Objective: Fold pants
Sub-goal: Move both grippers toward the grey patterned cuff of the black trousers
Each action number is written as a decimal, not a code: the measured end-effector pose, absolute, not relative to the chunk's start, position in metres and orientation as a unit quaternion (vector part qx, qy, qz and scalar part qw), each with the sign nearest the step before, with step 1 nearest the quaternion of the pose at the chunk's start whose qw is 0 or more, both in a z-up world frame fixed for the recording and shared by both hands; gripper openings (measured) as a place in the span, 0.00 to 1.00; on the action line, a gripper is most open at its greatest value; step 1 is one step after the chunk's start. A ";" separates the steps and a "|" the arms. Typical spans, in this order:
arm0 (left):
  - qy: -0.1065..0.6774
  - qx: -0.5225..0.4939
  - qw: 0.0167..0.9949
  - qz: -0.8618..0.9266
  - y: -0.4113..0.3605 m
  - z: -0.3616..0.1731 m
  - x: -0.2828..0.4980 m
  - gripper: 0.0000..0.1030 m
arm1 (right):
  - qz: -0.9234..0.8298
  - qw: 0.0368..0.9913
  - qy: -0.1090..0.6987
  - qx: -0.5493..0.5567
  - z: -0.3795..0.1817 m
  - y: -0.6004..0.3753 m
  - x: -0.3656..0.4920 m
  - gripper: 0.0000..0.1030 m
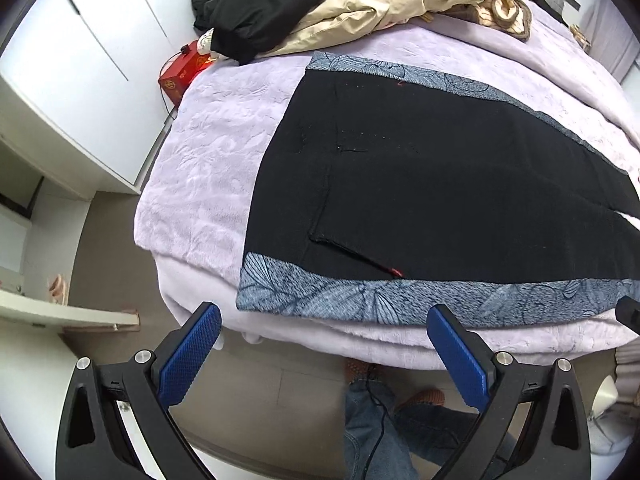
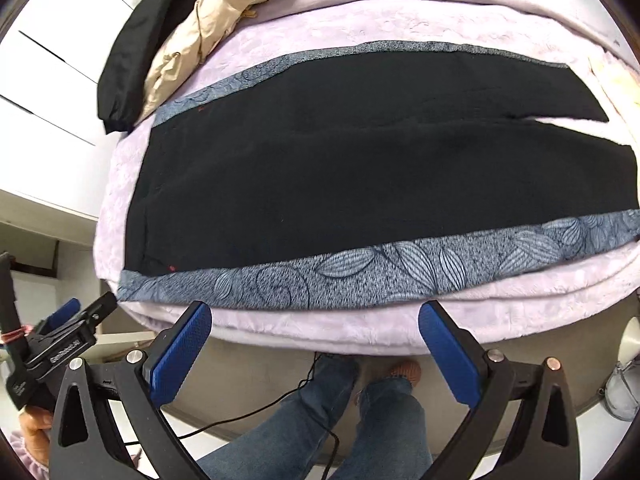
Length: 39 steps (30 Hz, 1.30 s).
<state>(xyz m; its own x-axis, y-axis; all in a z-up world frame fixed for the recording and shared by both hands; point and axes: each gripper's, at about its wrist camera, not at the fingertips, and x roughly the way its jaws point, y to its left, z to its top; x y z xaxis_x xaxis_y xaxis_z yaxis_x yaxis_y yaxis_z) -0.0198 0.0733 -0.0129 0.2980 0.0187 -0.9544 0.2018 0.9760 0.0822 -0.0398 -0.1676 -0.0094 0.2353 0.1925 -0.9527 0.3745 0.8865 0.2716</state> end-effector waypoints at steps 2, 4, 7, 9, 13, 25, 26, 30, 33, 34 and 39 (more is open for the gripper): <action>0.590 0.094 0.800 -0.062 0.074 -0.013 -0.015 1.00 | -0.063 0.745 0.623 0.230 -0.012 -0.165 -0.034 1.00; 0.591 0.098 0.798 -0.064 0.075 -0.016 -0.010 1.00 | -0.069 0.744 0.625 0.224 -0.012 -0.164 -0.031 1.00; 0.594 0.109 0.794 -0.062 0.075 -0.021 -0.003 1.00 | -0.077 0.744 0.629 0.213 -0.010 -0.160 -0.025 1.00; 0.597 0.116 0.791 -0.061 0.076 -0.024 0.002 1.00 | -0.085 0.745 0.629 0.205 -0.010 -0.159 -0.024 1.00; 0.600 0.117 0.788 -0.067 0.079 -0.027 0.005 1.00 | -0.096 0.739 0.635 0.204 -0.013 -0.156 -0.020 1.00; 0.600 0.121 0.788 -0.071 0.084 -0.025 0.010 1.00 | -0.099 0.736 0.639 0.201 -0.012 -0.142 -0.013 1.00; 0.598 0.120 0.789 -0.072 0.085 -0.024 0.011 1.00 | -0.098 0.737 0.638 0.201 -0.011 -0.141 -0.013 1.00; 0.595 0.120 0.791 -0.075 0.086 -0.024 0.014 1.00 | -0.099 0.740 0.636 0.197 -0.011 -0.137 -0.010 1.00; 0.599 0.121 0.788 -0.075 0.087 -0.027 0.016 1.00 | -0.103 0.739 0.638 0.191 -0.012 -0.135 -0.010 1.00; 0.601 0.121 0.787 -0.076 0.087 -0.028 0.017 1.00 | -0.105 0.737 0.640 0.190 -0.013 -0.134 -0.011 1.00; 0.606 0.133 0.780 -0.080 0.083 -0.032 0.016 1.00 | -0.113 0.732 0.649 0.173 -0.017 -0.133 -0.011 1.00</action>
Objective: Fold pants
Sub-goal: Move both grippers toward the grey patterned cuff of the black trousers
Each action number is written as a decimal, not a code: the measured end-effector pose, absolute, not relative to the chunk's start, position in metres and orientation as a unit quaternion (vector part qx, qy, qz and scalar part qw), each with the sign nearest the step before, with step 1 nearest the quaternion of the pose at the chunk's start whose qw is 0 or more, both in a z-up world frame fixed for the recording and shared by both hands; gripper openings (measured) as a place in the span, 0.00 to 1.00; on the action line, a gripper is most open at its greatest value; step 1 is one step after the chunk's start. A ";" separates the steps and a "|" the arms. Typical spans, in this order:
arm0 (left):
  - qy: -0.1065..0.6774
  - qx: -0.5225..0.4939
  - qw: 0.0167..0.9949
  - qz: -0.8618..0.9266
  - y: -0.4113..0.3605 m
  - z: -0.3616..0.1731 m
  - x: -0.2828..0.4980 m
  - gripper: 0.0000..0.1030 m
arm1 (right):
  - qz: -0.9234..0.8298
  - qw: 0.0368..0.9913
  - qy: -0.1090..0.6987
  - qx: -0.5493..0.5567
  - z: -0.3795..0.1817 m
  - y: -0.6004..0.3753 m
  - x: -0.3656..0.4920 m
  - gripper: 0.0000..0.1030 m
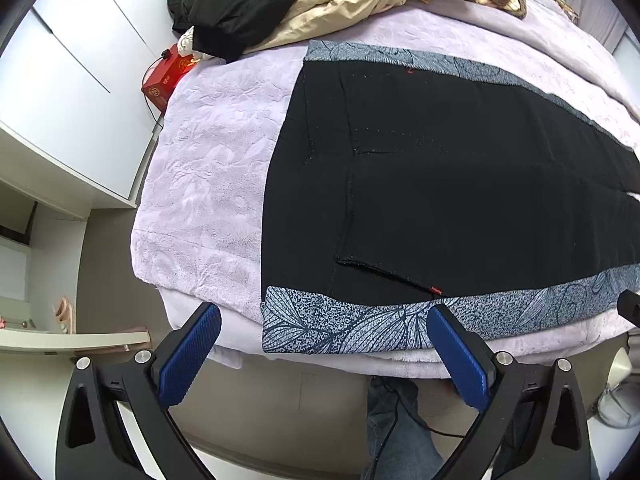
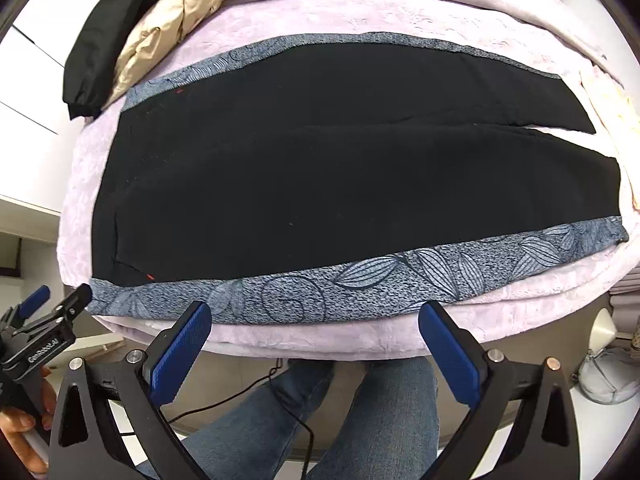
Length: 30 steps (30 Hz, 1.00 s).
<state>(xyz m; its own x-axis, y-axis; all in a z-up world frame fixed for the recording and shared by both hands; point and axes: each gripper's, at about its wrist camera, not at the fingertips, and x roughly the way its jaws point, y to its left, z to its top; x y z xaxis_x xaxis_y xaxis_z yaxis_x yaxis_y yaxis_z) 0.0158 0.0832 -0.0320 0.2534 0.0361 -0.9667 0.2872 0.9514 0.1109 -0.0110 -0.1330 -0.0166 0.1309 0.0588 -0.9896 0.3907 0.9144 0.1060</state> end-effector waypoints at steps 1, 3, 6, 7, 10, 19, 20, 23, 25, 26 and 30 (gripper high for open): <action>0.607 0.136 0.779 -0.082 0.082 -0.032 0.016 1.00 | -0.113 0.731 0.651 0.171 -0.017 -0.133 -0.011 1.00; 0.605 0.138 0.780 -0.082 0.080 -0.032 0.016 1.00 | -0.110 0.730 0.653 0.170 -0.018 -0.134 -0.010 1.00; 0.605 0.136 0.781 -0.074 0.078 -0.033 0.018 1.00 | -0.104 0.728 0.659 0.158 -0.021 -0.135 -0.006 1.00; 0.607 0.132 0.780 -0.070 0.078 -0.033 0.018 1.00 | -0.103 0.728 0.660 0.153 -0.021 -0.134 -0.005 1.00; 0.608 0.129 0.780 -0.070 0.074 -0.033 0.018 1.00 | -0.099 0.733 0.659 0.137 -0.020 -0.135 -0.002 1.00; 0.616 0.126 0.776 -0.059 0.066 -0.036 0.016 1.00 | -0.088 0.729 0.668 0.120 -0.026 -0.139 0.004 1.00; 0.617 0.126 0.775 -0.060 0.066 -0.037 0.016 1.00 | -0.087 0.729 0.669 0.120 -0.027 -0.139 0.005 1.00; 0.619 0.129 0.773 -0.060 0.063 -0.039 0.015 1.00 | -0.087 0.727 0.670 0.122 -0.030 -0.139 0.005 1.00; 0.621 0.130 0.770 -0.062 0.061 -0.041 0.015 1.00 | -0.088 0.725 0.672 0.124 -0.032 -0.139 0.005 1.00; 0.622 0.131 0.769 -0.063 0.061 -0.042 0.015 1.00 | -0.088 0.724 0.672 0.124 -0.033 -0.139 0.004 1.00; 0.624 0.133 0.767 -0.065 0.059 -0.045 0.015 1.00 | -0.088 0.721 0.676 0.125 -0.037 -0.139 0.003 1.00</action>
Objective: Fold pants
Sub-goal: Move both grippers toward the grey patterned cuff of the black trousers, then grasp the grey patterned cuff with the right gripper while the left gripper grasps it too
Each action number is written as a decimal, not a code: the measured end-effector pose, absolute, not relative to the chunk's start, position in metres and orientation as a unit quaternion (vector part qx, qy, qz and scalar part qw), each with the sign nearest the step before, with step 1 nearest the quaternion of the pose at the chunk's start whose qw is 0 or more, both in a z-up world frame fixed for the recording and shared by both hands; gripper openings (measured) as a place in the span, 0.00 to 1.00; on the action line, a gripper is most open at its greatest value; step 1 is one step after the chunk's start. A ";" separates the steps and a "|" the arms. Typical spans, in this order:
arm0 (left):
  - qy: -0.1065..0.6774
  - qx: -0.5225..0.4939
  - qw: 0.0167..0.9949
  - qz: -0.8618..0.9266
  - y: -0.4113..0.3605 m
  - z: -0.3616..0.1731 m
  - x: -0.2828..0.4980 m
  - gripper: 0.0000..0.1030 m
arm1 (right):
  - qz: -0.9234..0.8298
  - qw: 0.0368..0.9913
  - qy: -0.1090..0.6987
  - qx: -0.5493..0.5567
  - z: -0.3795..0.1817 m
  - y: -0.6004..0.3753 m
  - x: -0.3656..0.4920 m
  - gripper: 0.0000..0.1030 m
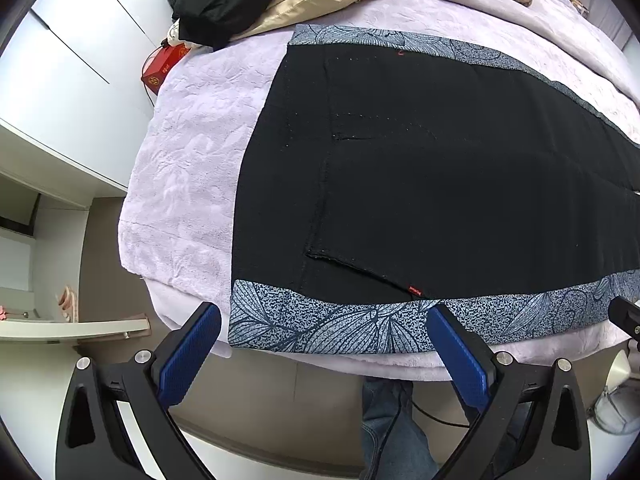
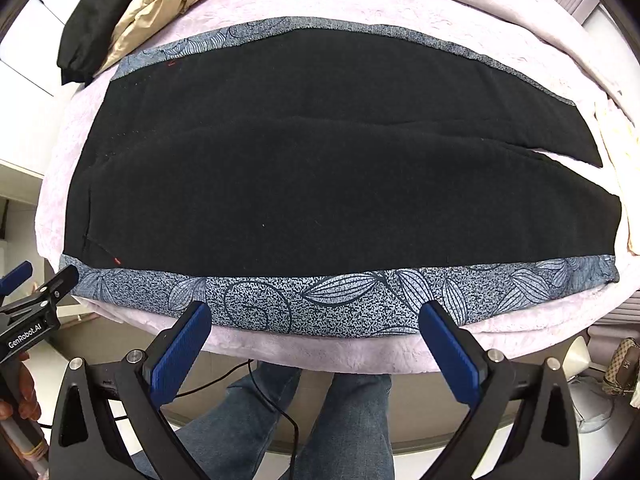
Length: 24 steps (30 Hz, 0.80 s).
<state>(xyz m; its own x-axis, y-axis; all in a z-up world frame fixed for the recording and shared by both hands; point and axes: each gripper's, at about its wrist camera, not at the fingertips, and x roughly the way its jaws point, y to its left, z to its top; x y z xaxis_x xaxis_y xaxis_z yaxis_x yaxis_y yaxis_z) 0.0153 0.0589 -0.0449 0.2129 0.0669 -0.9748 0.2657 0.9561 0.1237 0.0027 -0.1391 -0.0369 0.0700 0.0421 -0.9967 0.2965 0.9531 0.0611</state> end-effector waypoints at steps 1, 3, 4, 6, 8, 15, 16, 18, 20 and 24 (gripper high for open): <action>0.624 0.133 0.767 -0.065 0.059 -0.045 0.016 1.00 | -0.088 0.720 0.676 0.126 -0.037 -0.139 0.003 1.00; 0.625 0.133 0.766 -0.065 0.059 -0.047 0.016 1.00 | -0.089 0.720 0.677 0.127 -0.039 -0.138 0.003 1.00; 0.626 0.134 0.766 -0.065 0.059 -0.047 0.016 1.00 | -0.089 0.719 0.677 0.127 -0.040 -0.137 0.003 1.00; 0.626 0.136 0.765 -0.065 0.059 -0.048 0.016 1.00 | -0.088 0.719 0.678 0.126 -0.040 -0.137 0.003 1.00; 0.626 0.136 0.765 -0.065 0.059 -0.048 0.016 1.00 | -0.088 0.719 0.678 0.127 -0.041 -0.137 0.003 1.00; 0.627 0.140 0.764 -0.062 0.059 -0.050 0.017 1.00 | -0.086 0.718 0.681 0.118 -0.043 -0.134 0.005 1.00; 0.627 0.141 0.764 -0.061 0.059 -0.051 0.017 1.00 | -0.086 0.718 0.681 0.117 -0.043 -0.134 0.005 1.00; 0.628 0.141 0.763 -0.061 0.059 -0.052 0.017 1.00 | -0.084 0.718 0.680 0.119 -0.043 -0.133 0.005 1.00; 0.629 0.140 0.763 -0.060 0.060 -0.053 0.017 1.00 | -0.083 0.718 0.681 0.120 -0.043 -0.133 0.005 1.00; 0.629 0.137 0.762 -0.062 0.060 -0.053 0.017 1.00 | -0.075 0.720 0.679 0.123 -0.043 -0.133 0.006 1.00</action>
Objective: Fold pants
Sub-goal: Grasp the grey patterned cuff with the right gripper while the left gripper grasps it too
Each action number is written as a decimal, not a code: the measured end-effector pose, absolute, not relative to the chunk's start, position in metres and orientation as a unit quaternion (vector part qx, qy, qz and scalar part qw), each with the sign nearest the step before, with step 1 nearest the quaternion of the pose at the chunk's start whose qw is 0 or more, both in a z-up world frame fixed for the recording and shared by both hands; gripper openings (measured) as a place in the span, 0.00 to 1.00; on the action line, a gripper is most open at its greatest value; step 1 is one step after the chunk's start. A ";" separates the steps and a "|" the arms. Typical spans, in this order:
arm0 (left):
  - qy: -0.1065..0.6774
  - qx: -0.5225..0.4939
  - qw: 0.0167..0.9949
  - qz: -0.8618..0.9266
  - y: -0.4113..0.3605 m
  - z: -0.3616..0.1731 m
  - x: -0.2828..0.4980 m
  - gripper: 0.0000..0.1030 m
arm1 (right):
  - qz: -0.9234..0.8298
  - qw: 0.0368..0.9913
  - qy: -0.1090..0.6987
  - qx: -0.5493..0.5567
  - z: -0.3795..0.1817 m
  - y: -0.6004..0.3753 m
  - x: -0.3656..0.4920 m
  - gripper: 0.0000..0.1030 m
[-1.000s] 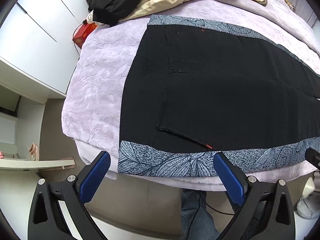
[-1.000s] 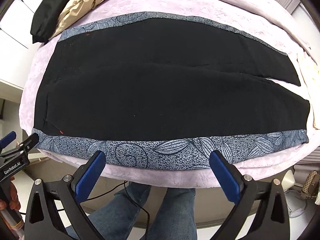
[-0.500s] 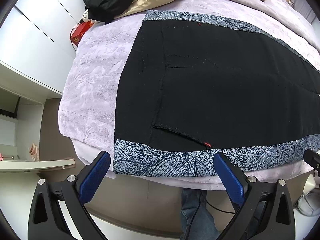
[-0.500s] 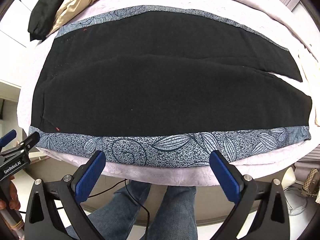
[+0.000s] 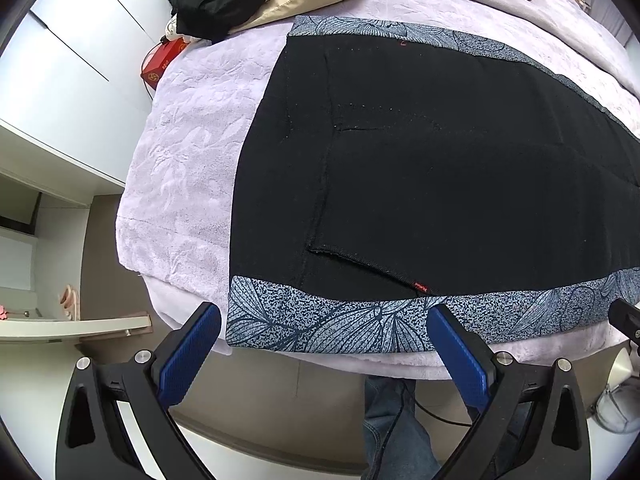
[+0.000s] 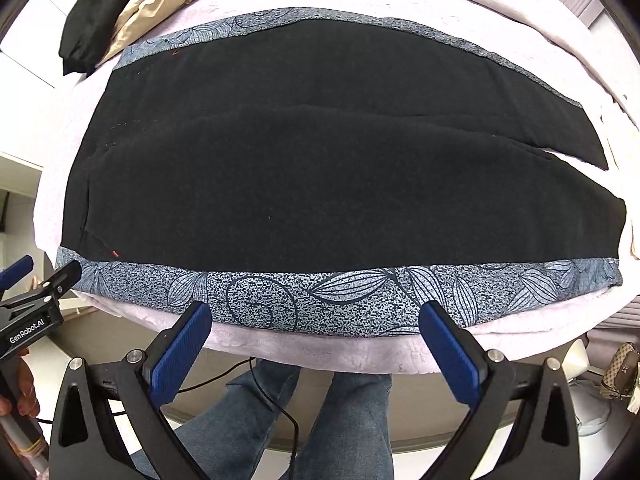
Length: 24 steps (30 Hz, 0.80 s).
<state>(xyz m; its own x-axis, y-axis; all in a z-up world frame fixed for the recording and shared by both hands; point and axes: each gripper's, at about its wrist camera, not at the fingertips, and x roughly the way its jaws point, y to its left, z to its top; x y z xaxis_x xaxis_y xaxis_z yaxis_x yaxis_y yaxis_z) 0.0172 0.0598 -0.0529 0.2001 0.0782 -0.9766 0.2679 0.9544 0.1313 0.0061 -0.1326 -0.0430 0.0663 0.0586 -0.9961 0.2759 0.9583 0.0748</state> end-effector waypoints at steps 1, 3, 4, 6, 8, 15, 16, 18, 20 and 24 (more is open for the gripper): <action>0.629 0.137 0.763 -0.063 0.060 -0.053 0.017 1.00 | -0.072 0.721 0.677 0.129 -0.043 -0.133 0.006 1.00; 0.627 0.136 0.764 -0.064 0.060 -0.052 0.018 1.00 | -0.064 0.722 0.674 0.144 -0.042 -0.133 0.007 1.00; 0.627 0.136 0.765 -0.064 0.061 -0.052 0.018 1.00 | -0.059 0.722 0.672 0.154 -0.042 -0.134 0.007 1.00; 0.622 0.127 0.769 -0.070 0.063 -0.051 0.019 1.00 | -0.042 0.724 0.664 0.182 -0.041 -0.136 0.007 1.00; 0.622 0.099 0.772 -0.080 0.069 -0.051 0.022 1.00 | -0.004 0.725 0.647 0.235 -0.041 -0.138 0.006 1.00; 0.633 0.007 0.766 -0.111 0.100 -0.062 0.024 0.89 | 0.136 0.662 0.616 0.405 -0.083 -0.125 -0.008 0.71; 0.635 0.001 0.765 -0.112 0.103 -0.064 0.023 0.89 | 0.144 0.649 0.621 0.416 -0.094 -0.120 -0.010 0.69; 0.636 -0.016 0.763 -0.114 0.111 -0.067 0.018 0.89 | 0.155 0.630 0.625 0.435 -0.116 -0.111 -0.015 0.69; 0.639 -0.028 0.760 -0.113 0.117 -0.070 0.013 0.89 | 0.153 0.623 0.625 0.444 -0.133 -0.106 -0.017 0.68; 0.648 -0.038 0.752 -0.113 0.125 -0.077 0.004 0.89 | 0.149 0.629 0.595 0.477 -0.142 -0.110 -0.017 0.68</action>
